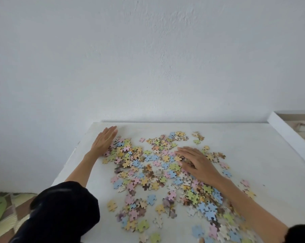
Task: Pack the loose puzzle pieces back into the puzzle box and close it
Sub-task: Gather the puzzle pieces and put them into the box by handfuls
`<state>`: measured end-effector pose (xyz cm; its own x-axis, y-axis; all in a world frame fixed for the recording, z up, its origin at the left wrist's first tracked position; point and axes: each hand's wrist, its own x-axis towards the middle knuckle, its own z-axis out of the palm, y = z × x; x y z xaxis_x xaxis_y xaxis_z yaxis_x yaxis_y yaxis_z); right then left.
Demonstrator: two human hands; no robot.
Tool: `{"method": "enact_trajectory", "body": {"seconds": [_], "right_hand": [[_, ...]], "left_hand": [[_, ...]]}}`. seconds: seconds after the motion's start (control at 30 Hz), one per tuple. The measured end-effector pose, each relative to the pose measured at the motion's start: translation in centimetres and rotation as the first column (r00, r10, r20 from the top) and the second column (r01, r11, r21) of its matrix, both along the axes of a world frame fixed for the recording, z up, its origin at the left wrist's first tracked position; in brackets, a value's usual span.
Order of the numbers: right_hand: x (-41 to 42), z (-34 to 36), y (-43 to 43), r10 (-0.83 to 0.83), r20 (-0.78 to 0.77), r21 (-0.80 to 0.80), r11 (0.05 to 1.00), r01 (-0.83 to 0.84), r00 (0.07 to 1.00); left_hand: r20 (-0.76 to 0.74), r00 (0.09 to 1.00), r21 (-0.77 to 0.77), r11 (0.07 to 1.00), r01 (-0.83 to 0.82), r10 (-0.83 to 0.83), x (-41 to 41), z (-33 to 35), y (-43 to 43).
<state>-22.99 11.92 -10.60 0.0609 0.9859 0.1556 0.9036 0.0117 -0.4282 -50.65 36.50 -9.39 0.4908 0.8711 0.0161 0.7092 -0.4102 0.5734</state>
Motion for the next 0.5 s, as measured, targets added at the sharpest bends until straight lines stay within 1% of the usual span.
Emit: {"method": "enact_trajectory", "body": {"seconds": [0.07,0.13,0.23,0.37,0.5], "right_hand": [[0.2,-0.2,0.0,0.0,-0.022,0.0,1.0,0.0,1.0],[0.2,-0.1,0.0,-0.007,-0.063,0.015,1.0,0.008,0.998],[0.2,0.1,-0.1,-0.019,-0.176,0.056,0.998,0.029,0.984],[0.1,0.1,-0.3,-0.012,-0.238,0.08,0.996,0.032,0.971],[0.0,0.2,-0.5,-0.01,-0.282,0.074,0.997,0.032,0.959]], "left_hand": [[0.004,0.997,0.022,0.997,0.076,-0.076,0.9,0.1,-0.4],[0.045,0.991,0.008,0.992,0.123,-0.123,1.7,0.2,-1.7],[0.114,0.975,-0.02,0.981,0.195,-0.191,2.3,0.2,-3.8],[0.112,0.938,0.024,0.945,0.327,-0.327,2.6,-0.1,-6.0],[0.127,0.899,0.022,0.907,0.421,-0.42,3.1,-0.2,-7.7]]}}
